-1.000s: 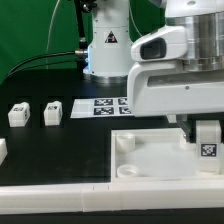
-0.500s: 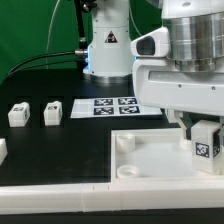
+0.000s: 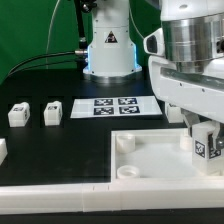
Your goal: Assemble one leg
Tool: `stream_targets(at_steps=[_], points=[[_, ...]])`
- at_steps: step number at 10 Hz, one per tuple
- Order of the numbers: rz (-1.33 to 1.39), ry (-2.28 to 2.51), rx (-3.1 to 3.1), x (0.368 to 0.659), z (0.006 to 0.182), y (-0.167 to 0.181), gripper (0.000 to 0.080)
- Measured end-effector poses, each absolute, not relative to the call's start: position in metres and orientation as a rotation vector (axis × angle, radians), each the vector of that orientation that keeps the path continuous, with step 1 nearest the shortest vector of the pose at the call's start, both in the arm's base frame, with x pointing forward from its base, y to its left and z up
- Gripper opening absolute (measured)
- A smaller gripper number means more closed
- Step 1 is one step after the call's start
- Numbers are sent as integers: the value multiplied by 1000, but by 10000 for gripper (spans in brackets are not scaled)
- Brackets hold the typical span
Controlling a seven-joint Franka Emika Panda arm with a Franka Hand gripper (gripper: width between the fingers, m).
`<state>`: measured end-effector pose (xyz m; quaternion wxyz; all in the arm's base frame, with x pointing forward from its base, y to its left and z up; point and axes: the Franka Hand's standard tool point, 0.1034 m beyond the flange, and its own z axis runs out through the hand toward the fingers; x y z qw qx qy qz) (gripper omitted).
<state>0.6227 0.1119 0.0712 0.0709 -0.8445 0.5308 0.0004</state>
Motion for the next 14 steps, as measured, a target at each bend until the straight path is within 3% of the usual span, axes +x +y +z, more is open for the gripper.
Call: stream_targets(at_steps=[1, 2, 5, 14], points=[[-3, 1541, -2573, 623, 71, 112, 475], [-3, 1542, -2573, 623, 71, 112, 589], [-27, 1226, -2742, 623, 71, 111, 646], [-126, -264, -3092, 624, 72, 114, 649]])
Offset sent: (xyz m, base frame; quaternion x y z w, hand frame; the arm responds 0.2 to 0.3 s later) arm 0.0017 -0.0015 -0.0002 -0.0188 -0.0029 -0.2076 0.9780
